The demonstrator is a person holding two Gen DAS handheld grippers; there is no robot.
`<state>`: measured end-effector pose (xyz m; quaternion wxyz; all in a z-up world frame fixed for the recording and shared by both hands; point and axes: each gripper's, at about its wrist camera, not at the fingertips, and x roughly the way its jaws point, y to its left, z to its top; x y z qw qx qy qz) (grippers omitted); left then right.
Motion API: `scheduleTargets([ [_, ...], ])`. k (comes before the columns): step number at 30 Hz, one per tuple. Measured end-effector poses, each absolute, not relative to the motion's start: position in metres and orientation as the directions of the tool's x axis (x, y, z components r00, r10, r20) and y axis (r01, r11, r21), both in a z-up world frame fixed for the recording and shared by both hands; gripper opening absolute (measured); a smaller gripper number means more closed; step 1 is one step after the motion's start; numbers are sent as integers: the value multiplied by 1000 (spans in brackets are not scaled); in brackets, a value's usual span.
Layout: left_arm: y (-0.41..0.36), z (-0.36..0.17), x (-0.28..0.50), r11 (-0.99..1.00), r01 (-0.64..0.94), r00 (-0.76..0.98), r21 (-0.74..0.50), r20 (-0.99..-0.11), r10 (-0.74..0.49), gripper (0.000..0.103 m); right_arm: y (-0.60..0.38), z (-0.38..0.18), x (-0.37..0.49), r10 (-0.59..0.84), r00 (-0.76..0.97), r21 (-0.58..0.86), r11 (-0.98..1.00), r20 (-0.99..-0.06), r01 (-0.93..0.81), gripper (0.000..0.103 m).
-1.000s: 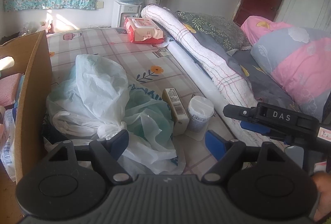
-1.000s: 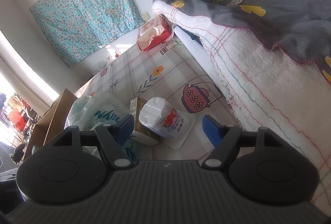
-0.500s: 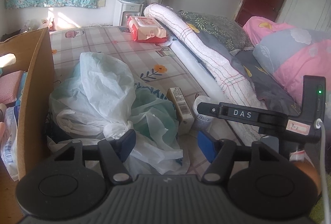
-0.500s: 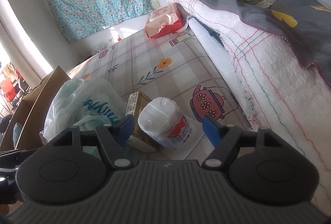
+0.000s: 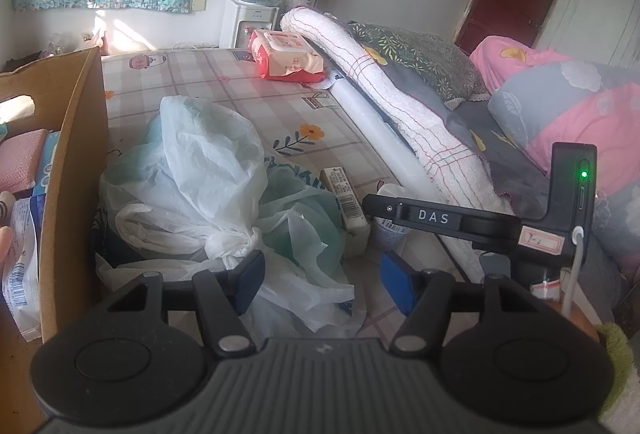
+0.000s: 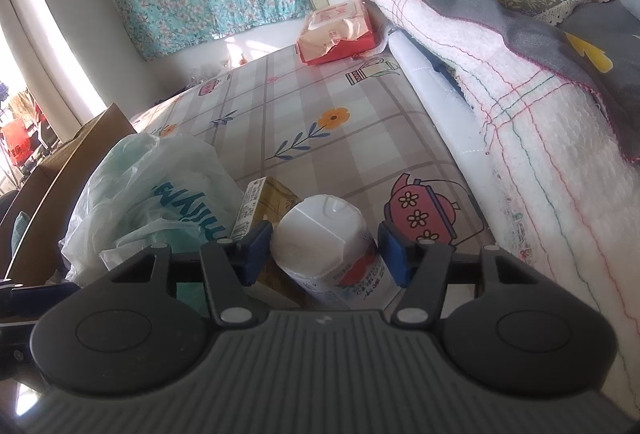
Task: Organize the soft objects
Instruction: 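Close the right gripper on the white yogurt cup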
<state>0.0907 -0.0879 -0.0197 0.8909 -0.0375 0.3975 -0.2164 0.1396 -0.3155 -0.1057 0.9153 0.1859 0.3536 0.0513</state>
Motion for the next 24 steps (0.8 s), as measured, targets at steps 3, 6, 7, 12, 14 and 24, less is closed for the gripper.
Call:
scheduleTargets([
  [3,-86,-19,89,902,355,591,-245,-689,-420,65,-328,-108,138,246,747,452,888,-617,82,57],
  [6,-84,-16,85,899,358,595,-252,-681,-427,65,-345,-112,132,282,751,556,820,-597,134,56],
  [7,-84,-16,83,899,359,597,-252,-678,-429,65,-353,-113,130,302,751,600,785,-587,153,56],
  [12,-81,-12,77,893,366,604,-263,-663,-443,65,-383,-124,117,391,748,754,621,-537,216,56],
  [14,-81,-11,75,889,372,603,-269,-658,-451,65,-391,-130,109,426,745,801,550,-513,237,56],
  [24,-91,-12,64,851,441,566,-284,-648,-510,65,-391,-152,70,540,688,870,377,-485,318,50],
])
